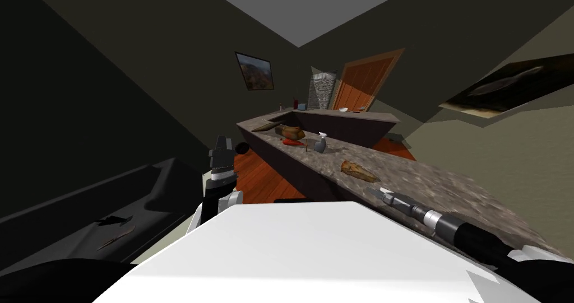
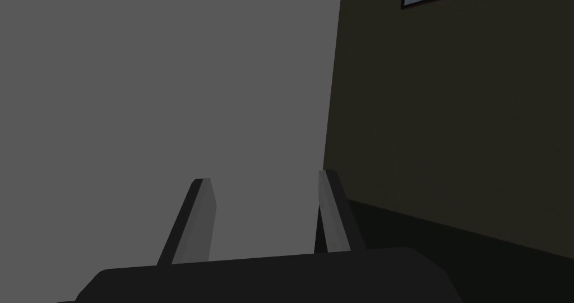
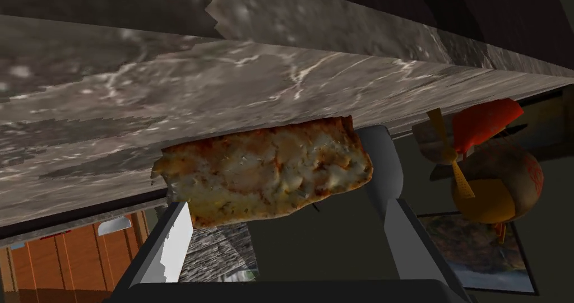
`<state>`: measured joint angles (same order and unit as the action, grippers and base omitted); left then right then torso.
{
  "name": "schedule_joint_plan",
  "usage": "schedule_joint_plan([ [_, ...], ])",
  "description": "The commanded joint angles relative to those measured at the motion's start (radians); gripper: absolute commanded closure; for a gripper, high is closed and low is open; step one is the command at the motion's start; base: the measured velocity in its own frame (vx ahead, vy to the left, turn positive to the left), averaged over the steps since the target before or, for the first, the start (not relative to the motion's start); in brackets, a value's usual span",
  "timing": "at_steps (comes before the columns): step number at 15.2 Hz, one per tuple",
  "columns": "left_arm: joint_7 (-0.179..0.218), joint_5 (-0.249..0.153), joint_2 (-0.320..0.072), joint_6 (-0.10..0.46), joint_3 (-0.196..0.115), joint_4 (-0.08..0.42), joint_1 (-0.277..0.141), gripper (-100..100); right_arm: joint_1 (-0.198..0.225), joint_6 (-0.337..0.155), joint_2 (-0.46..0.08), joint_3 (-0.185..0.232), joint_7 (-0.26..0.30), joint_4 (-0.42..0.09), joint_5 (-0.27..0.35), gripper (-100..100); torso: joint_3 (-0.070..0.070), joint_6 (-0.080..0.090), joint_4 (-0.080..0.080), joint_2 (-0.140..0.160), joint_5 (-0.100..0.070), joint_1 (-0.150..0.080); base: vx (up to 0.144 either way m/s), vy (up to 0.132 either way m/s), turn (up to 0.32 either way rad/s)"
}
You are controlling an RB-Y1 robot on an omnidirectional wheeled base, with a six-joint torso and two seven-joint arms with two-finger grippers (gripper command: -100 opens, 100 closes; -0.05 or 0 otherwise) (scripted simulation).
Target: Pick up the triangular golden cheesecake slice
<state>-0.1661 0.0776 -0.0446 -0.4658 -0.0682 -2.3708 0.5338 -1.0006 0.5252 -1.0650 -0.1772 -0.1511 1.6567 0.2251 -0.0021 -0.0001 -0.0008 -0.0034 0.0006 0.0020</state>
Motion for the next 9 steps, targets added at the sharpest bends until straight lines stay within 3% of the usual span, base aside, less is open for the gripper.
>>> schedule_joint_plan([
  [1, 0.0, 0.0, 0.0, 0.0, 0.0, 0.0, 0.0, 0, -0.037, 0.009, -0.05, -0.012, -0.01, -0.038, 0.023, -100, 0.0, 0.0, 0.0, 0.0, 0.0, 0.0, 0.037, 0.024, 0.093],
  [2, 0.0, 0.0, 0.0, 0.0, 0.0, 0.0, 0.0, 0, -0.037, 0.009, -0.065, -0.012, -0.01, -0.038, 0.023, -100, 0.0, 0.0, 0.0, 0.0, 0.0, 0.0, 0.042, 0.025, 0.117],
  [5, 0.0, 0.0, 0.0, 0.0, 0.0, 0.0, 0.0, 0, -0.091, 0.029, -0.135, -0.026, -0.03, -0.105, 0.063, -100, 0.0, 0.0, 0.0, -0.001, 0.0, 0.001, 0.056, 0.031, 0.146],
  [7, 0.0, 0.0, 0.0, 0.0, 0.0, 0.0, 0.0, 0, -0.091, 0.029, -0.16, -0.026, -0.03, -0.108, 0.063, -100, 0.0, 0.0, 0.0, 0.0, 0.0, 0.001, 0.026, 0.018, 0.051],
  [8, 0.0, 0.0, 0.0, 0.0, 0.0, 0.0, 0.0, 0, -0.117, 0.038, -0.195, -0.032, -0.04, -0.141, 0.082, -100, 0.0, 0.0, 0.0, 0.001, 0.0, 0.0, 0.02, 0.02, 0.085],
  [9, 0.0, 0.0, 0.0, 0.0, 0.0, 0.0, 0.0, 0, -0.117, 0.038, -0.206, -0.032, -0.04, -0.141, 0.082, -100, 0.001, 0.0, 0.0, 0.001, 0.0, 0.0, 0.025, 0.023, 0.093],
])
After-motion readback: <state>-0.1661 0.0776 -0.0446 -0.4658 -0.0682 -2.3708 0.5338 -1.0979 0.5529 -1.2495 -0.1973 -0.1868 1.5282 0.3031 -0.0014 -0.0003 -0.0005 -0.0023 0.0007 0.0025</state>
